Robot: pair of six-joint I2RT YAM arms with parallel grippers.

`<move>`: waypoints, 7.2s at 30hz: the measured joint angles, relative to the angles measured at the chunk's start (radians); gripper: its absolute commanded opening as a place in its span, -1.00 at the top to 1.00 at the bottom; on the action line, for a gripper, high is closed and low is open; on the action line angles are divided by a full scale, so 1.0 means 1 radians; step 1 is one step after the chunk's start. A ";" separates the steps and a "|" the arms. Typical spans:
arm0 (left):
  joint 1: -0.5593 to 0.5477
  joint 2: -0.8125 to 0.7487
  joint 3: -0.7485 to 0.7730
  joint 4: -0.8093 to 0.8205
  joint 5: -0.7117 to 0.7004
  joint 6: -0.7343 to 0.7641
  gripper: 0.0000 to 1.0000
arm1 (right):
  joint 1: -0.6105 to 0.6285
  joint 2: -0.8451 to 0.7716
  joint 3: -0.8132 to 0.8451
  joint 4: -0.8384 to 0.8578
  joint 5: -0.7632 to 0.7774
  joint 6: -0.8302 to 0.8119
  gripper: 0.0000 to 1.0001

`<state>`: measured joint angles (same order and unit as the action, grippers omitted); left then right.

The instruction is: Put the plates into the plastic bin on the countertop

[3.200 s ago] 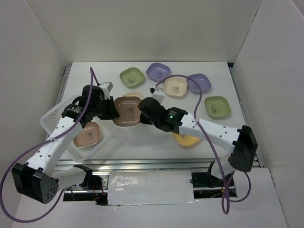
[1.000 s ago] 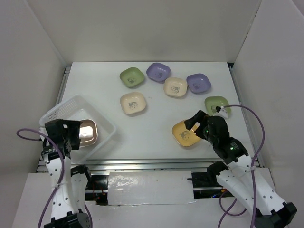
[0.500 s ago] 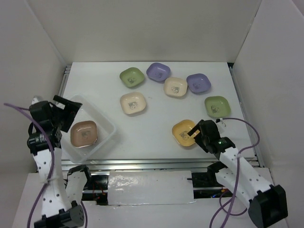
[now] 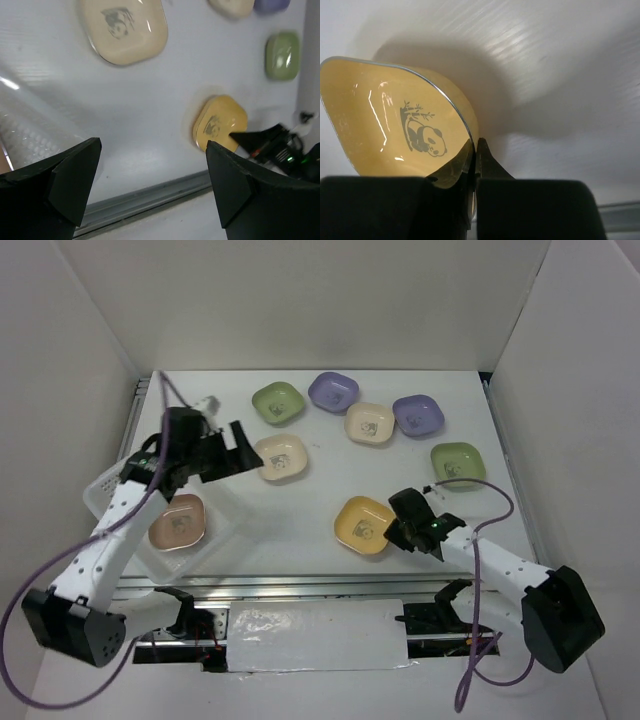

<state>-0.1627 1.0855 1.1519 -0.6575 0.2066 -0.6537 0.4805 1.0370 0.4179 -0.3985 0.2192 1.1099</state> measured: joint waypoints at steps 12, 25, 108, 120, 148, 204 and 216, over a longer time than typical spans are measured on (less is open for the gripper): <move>-0.627 0.401 0.206 -0.044 -0.299 0.103 -0.16 | 0.396 0.161 0.595 -0.252 0.162 -0.090 1.00; -0.612 0.409 0.245 -0.137 -0.515 0.011 1.00 | 0.435 0.090 0.592 -0.341 0.217 -0.092 -0.79; -0.029 0.094 0.066 -0.021 -0.043 0.071 0.35 | 0.466 0.573 0.990 -0.074 0.172 -0.047 1.00; 0.047 0.047 0.021 -0.067 -0.246 -0.068 1.00 | 0.457 0.493 0.923 -0.064 0.163 -0.072 -1.00; 0.581 -0.669 -0.697 -0.040 -0.211 -0.692 0.78 | 0.279 0.087 0.436 -0.035 0.053 -0.170 -1.00; 0.167 -0.008 -0.063 0.045 0.202 0.181 -0.99 | -0.822 0.654 0.544 0.076 -0.143 -0.202 1.00; -0.415 0.272 0.191 0.038 -0.104 0.184 -0.99 | -0.314 0.192 0.428 -0.014 0.009 -0.285 1.00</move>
<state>-0.5774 1.3575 1.3430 -0.6197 0.1024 -0.4698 0.1661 1.2289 0.8455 -0.4122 0.2283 0.8253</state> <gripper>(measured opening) 0.993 0.015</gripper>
